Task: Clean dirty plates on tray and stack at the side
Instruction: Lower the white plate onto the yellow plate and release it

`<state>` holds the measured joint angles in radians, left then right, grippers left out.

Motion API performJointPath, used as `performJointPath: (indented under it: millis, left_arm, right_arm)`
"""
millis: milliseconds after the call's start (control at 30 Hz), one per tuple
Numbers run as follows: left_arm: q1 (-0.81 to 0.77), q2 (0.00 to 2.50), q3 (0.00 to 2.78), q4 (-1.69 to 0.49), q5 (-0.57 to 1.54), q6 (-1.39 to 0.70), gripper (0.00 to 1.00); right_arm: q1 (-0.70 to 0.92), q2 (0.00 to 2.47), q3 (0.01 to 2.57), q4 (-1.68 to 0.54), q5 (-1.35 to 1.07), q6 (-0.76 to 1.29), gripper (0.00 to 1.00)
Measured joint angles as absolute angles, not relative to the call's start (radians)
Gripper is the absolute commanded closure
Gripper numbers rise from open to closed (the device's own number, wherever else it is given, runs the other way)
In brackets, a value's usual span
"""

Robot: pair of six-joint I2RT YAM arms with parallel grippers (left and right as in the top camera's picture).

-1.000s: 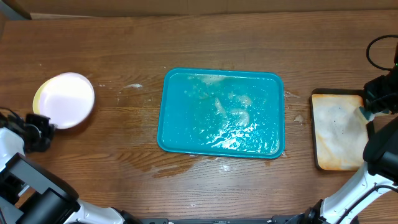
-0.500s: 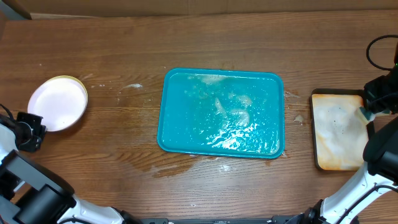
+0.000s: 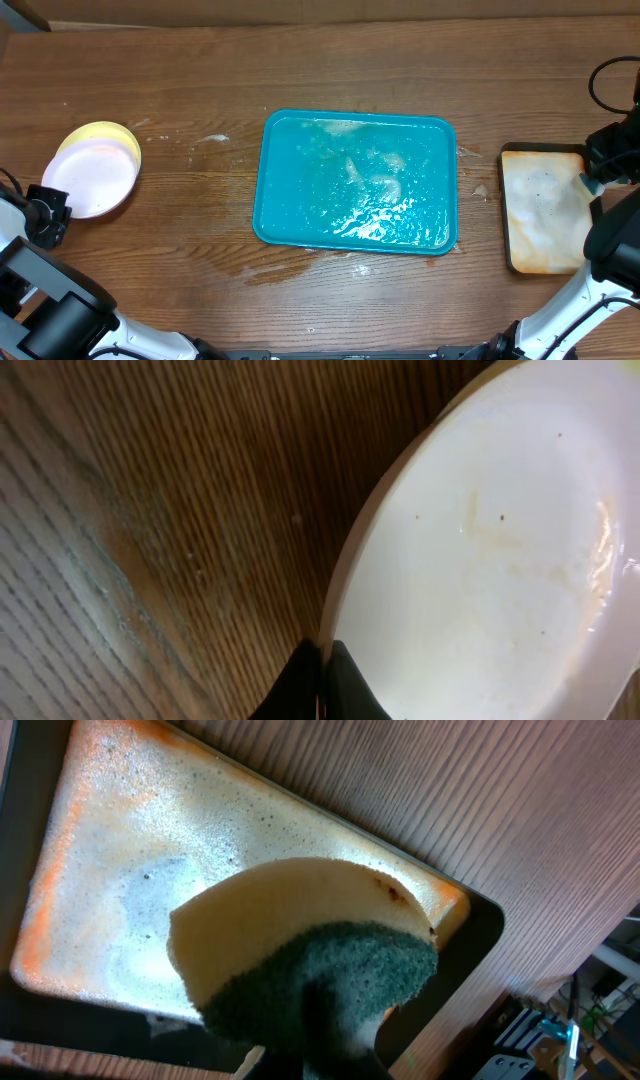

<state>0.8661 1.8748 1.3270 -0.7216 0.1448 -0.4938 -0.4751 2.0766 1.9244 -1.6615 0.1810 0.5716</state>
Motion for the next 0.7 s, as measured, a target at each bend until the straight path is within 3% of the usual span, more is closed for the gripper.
performJointPath:
  millis: [100,133,167,267,300,700]
  left_arm:
    - [0.866,1.875,1.327,-0.711,0.134,-0.488,0.68]
    - [0.866,1.875,1.327,-0.709,0.133,-0.490,0.68]
    - [0.866,1.875,1.327,-0.708,0.130,-0.495,0.62]
    - [0.866,1.875,1.327,-0.701,0.123,-0.489,0.07]
    - [0.866,1.875,1.327,-0.698,0.122,-0.489,0.00]
    - [0.833,1.875,1.346,-0.709,0.163,-0.467,0.00]
  right_arm:
    - [-0.475,2.077,1.924,-1.661,0.183,0.571,0.96]
    - [-0.475,2.077,1.924,-1.662,0.183,0.572,0.96]
    - [-0.475,2.077,1.924,-1.662,0.183,0.572,0.96]
    - [-0.475,2.077,1.924,-1.664,0.183,0.572,0.96]
    - [-0.475,2.077,1.924,-1.665,0.184,0.571,0.96]
    - [-0.475,2.077,1.924,-1.665,0.183,0.572,0.96]
